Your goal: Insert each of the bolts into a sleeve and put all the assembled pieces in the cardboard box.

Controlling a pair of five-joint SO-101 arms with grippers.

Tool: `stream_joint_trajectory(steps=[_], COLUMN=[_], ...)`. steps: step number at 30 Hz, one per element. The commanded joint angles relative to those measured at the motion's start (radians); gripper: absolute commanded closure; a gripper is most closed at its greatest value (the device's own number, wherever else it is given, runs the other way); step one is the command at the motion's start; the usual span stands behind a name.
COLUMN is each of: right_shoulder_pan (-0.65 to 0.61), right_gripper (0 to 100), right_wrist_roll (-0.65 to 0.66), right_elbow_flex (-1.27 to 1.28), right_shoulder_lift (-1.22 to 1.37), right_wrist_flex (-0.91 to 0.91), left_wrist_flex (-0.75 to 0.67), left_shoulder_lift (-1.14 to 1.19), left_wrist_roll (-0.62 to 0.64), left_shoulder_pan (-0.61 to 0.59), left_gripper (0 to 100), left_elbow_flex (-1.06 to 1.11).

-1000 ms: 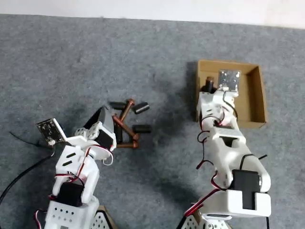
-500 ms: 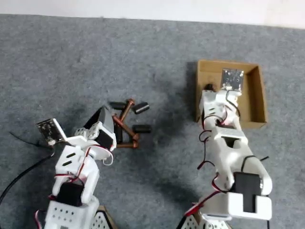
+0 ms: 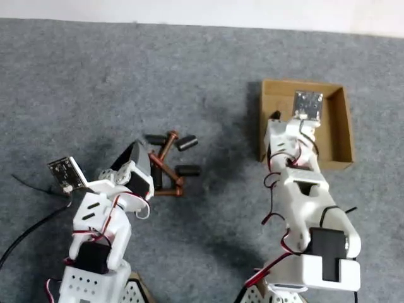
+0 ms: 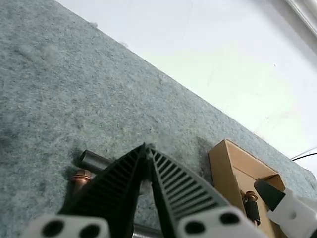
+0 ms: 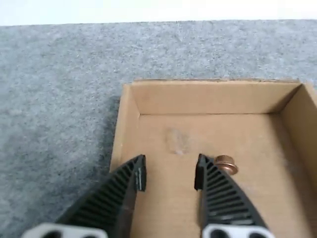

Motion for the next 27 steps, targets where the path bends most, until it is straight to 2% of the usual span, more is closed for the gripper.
stream_joint_trajectory(steps=[1, 12, 21, 27], right_shoulder_pan=[0.007, 0.007, -0.116, -0.186], right_gripper=[85.6, 85.6, 85.6, 85.6], right_wrist_roll=[0.005, 0.002, 0.006, 0.008], right_elbow_flex=[-0.007, 0.019, 0.298, 0.424], right_shoulder_lift=[-0.056, -0.099, -0.495, -0.67], right_wrist_flex=[-0.004, -0.004, -0.01, -0.01], left_wrist_flex=[-0.021, -0.021, -0.021, -0.021], left_shoulder_lift=[0.001, 0.001, 0.001, 0.001], left_wrist_roll=[-0.011, -0.011, -0.011, -0.011], left_shoulder_pan=[0.015, 0.015, 0.015, 0.012], left_gripper=[100, 100, 100, 100], left_elbow_flex=[0.008, 0.008, 0.008, 0.008])
